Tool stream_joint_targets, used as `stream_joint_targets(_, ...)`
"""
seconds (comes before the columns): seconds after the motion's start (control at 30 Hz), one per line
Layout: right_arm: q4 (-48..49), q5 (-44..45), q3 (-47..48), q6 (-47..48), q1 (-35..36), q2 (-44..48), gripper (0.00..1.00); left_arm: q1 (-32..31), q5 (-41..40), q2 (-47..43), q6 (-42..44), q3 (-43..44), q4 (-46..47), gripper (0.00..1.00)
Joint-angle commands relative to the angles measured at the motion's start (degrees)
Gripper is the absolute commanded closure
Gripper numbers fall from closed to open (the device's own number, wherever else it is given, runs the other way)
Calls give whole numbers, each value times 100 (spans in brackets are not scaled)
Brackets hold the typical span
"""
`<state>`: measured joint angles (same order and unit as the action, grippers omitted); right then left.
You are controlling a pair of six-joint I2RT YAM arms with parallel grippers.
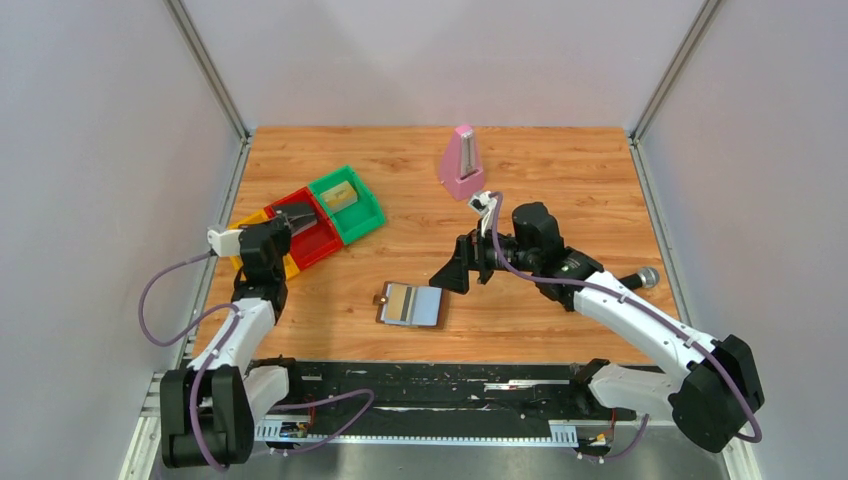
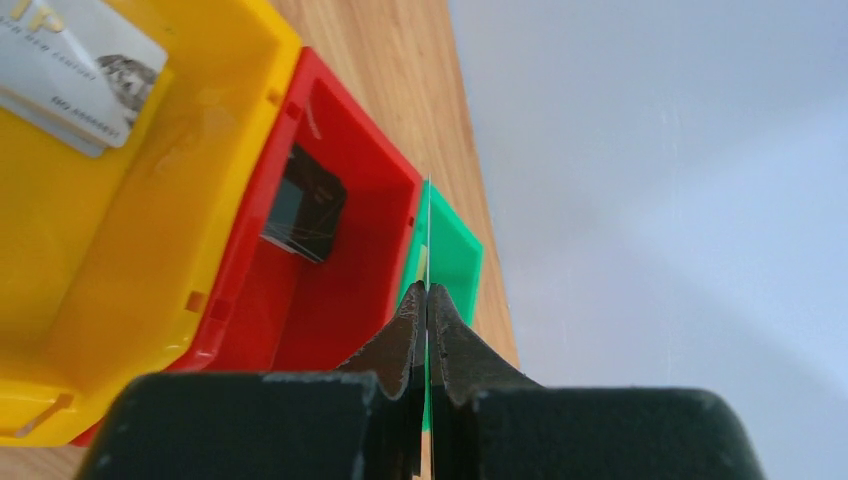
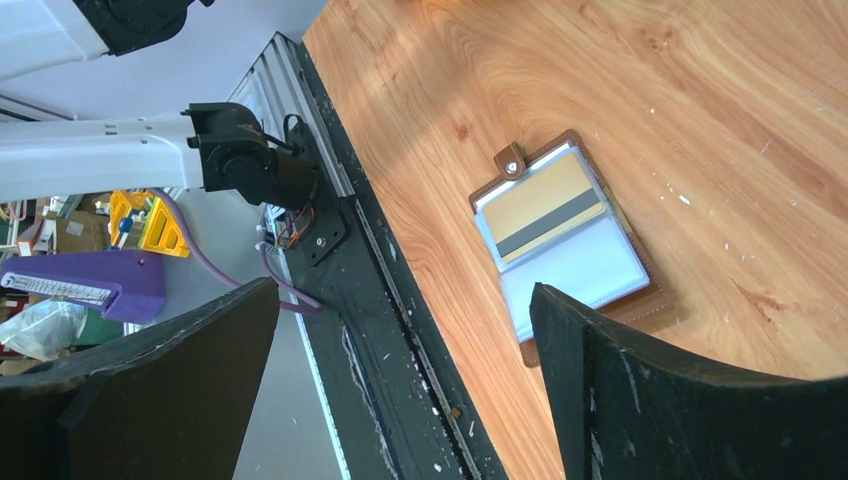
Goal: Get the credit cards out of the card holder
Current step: Place the credit card in the storage box.
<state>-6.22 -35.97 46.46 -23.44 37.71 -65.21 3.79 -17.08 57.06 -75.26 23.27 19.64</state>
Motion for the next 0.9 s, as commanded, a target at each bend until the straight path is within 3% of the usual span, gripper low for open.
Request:
stream_joint_targets(0.0,-119,49,329,65,10,-19,0,25,-510,320,-572,61,277,100)
stream_joint_targets(0.23,-205,-22,362,117,12,25,0,33,-589,846,-923,177,225,100)
stream_joint_targets(0.87,-237,-70,392,112,10,74,0,30,-347,2024,-907,741,648,100)
